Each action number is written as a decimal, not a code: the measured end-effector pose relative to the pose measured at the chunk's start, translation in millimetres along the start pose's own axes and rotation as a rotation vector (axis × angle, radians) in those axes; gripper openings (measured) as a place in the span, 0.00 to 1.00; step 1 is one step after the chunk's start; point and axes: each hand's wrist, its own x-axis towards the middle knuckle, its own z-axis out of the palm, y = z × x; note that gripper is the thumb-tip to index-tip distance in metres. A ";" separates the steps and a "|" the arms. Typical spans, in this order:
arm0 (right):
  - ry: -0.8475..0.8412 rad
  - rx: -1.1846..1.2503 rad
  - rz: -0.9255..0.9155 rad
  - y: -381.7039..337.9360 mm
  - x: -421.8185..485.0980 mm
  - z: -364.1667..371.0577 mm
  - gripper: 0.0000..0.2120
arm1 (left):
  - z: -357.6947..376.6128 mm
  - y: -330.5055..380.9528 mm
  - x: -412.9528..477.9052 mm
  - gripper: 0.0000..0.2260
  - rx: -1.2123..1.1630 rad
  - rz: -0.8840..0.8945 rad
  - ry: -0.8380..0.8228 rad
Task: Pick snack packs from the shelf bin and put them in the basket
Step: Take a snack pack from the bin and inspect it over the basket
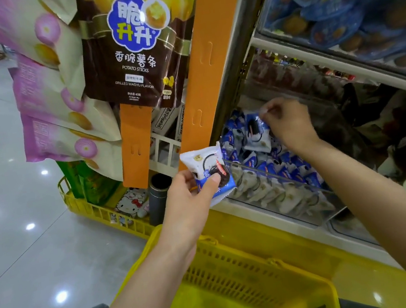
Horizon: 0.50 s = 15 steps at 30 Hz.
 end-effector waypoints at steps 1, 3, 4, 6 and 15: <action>0.065 0.039 -0.047 -6.6 -3.0 -9.6 0.06 | 0.7 1.3 -0.7 0.08 -0.001 0.006 -0.001; 0.150 0.134 -0.092 -22.8 -13.7 -27.5 0.03 | 2.4 3.6 -3.4 0.07 0.012 0.034 -0.006; 0.157 0.180 -0.108 -30.9 -21.4 -34.9 0.03 | 2.9 4.7 -5.3 0.07 0.008 0.053 -0.006; 0.093 0.252 -0.142 -44.4 -40.4 -44.1 0.02 | 3.3 7.8 -9.6 0.06 -0.025 0.104 -0.021; -0.314 0.589 0.037 -66.8 -106.6 -37.1 0.07 | 7.3 7.7 -26.8 0.22 -0.147 0.128 -0.158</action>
